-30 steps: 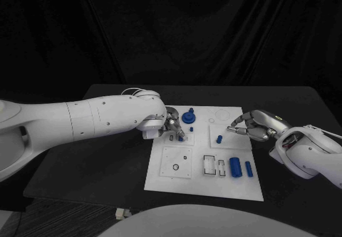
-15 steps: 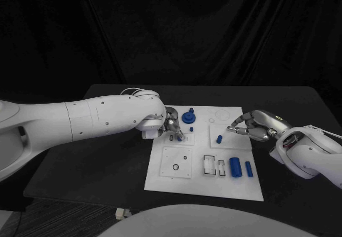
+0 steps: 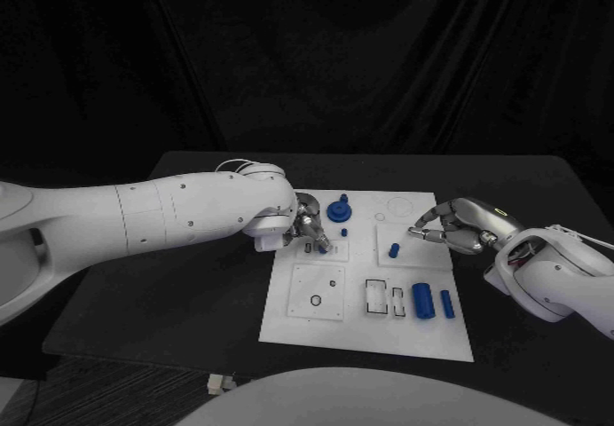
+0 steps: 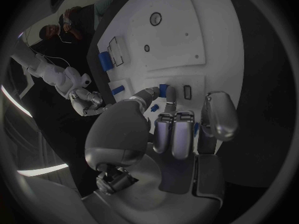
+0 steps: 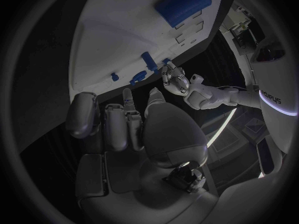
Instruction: Assemble the parts on the task board
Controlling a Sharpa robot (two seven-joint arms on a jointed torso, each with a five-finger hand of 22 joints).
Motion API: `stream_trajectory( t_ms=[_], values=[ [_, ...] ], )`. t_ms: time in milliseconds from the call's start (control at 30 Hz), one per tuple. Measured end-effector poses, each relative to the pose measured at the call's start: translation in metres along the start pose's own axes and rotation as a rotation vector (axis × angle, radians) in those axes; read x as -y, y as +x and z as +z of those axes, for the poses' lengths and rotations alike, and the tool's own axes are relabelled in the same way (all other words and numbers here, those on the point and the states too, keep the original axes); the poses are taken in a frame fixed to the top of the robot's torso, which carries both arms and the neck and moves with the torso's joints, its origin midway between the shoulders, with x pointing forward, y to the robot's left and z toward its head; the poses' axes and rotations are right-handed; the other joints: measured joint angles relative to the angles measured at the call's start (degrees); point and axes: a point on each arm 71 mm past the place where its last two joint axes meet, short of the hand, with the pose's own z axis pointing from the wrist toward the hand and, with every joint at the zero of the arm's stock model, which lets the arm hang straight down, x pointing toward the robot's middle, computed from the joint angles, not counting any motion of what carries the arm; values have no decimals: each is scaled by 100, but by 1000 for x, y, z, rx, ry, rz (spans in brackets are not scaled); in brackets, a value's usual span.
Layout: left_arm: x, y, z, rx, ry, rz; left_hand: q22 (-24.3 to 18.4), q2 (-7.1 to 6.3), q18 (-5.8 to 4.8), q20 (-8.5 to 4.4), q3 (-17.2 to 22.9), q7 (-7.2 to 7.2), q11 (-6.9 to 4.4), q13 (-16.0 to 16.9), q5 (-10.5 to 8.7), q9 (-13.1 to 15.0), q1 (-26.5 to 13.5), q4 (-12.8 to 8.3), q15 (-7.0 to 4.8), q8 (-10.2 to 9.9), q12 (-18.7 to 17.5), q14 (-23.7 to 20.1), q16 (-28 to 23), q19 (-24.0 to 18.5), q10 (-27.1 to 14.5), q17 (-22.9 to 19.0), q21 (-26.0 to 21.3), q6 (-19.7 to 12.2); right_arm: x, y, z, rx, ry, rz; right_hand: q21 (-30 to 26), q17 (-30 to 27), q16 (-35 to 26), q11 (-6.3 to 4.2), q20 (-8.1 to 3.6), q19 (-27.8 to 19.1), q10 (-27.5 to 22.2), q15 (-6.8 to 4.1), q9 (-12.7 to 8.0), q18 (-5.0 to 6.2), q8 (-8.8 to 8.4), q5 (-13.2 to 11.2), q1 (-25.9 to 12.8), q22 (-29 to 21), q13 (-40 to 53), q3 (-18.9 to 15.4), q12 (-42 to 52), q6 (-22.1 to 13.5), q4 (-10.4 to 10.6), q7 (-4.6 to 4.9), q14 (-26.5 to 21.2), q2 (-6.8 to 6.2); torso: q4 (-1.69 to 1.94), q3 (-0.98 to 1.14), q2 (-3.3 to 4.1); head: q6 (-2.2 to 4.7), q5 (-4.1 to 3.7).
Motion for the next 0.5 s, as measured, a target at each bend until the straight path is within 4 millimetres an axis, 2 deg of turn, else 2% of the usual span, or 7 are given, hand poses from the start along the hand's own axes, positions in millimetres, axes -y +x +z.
stream_trajectory(
  t_ms=[67, 233, 400, 500],
  values=[
    [-1, 1, 0, 1, 1, -2, 0, -33, -1, 0, 166, 1, 0, 0, 75, 56, -59, -92, 0, 46, 0, 0, 0, 0, 0, 0, 0, -1, 0, 0, 0, 0, 0, 0, 0, 0, 0, 0, 0, 0, 0, 0, 0, 0, 0, 0, 0, 0, 0, 0, 0, 0, 0, 0, 0, 0, 0, 0, 0, 0, 0],
    [-2, 1, -2, 3, 3, -5, 0, -42, 0, 0, 203, 20, 0, 0, 169, 105, -107, -67, 0, 67, 0, 0, 2, 0, 0, 0, 14, -20, 1, 0, 0, 0, 1, 0, 0, 0, 0, 0, -12, -12, 0, 0, -5, 0, 0, 0, 0, 0, 0, -17, 0, 0, 17, 0, 0, 0, 0, -1, 1, 0, -15],
    [-3, 1, -4, 6, 6, -7, 0, -48, 0, 0, 371, 52, 0, 0, 449, 290, -225, -42, 0, 199, 0, 0, 20, 0, 0, 0, 23, -52, 1, 0, 0, 0, 1, 0, 0, 0, 0, 0, -21, -21, 0, 1, -5, 0, 0, 0, 0, -1, 0, -16, 0, 0, 16, 0, 0, 0, 0, -1, 1, 0, -16],
    [-2, -2, -5, 9, 8, -4, -1, -32, -1, 0, 395, 36, 0, 0, 458, 387, -254, -20, 0, 233, 0, 0, 20, 0, 0, 0, 23, -90, 1, 0, 0, 0, 2, 1, 0, 0, 0, 0, -21, -21, 0, 0, -5, -1, 0, 0, 0, -1, 0, -16, 0, 0, 16, 0, -1, 0, 0, -1, 1, 0, -14]
  ],
)
